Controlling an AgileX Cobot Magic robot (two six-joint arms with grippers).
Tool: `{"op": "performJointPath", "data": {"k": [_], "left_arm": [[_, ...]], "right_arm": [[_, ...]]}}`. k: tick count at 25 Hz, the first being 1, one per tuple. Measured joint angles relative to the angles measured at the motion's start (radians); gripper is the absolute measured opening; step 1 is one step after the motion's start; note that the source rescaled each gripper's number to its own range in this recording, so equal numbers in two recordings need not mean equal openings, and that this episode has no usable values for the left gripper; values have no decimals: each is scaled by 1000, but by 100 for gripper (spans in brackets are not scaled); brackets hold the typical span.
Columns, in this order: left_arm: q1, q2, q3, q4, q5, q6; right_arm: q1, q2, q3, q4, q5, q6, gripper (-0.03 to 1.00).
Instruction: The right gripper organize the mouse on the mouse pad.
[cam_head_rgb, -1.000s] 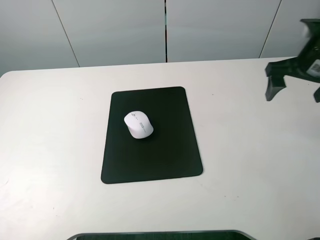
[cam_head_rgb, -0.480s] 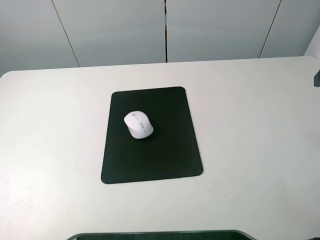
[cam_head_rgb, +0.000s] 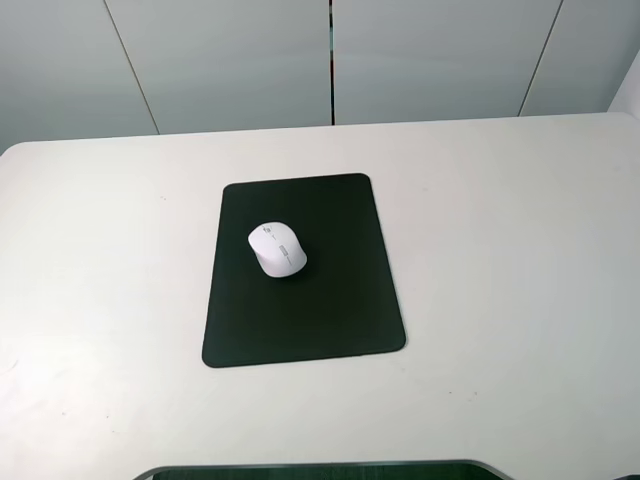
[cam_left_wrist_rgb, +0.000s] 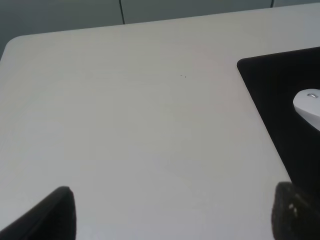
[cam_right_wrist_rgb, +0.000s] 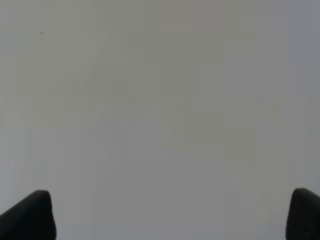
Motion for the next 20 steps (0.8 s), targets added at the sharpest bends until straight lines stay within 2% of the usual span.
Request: {"op": "performJointPath", "data": {"k": [7, 12, 20], "left_arm": [[0, 0, 0, 0, 0, -7], [0, 0, 0, 0, 0, -7], [0, 0, 0, 0, 0, -7]], "right_arm": [[52, -269, 89, 0, 36, -5, 100], [57, -443, 150, 25, 55, -76, 100], [59, -590, 178, 68, 51, -125, 100]]}}
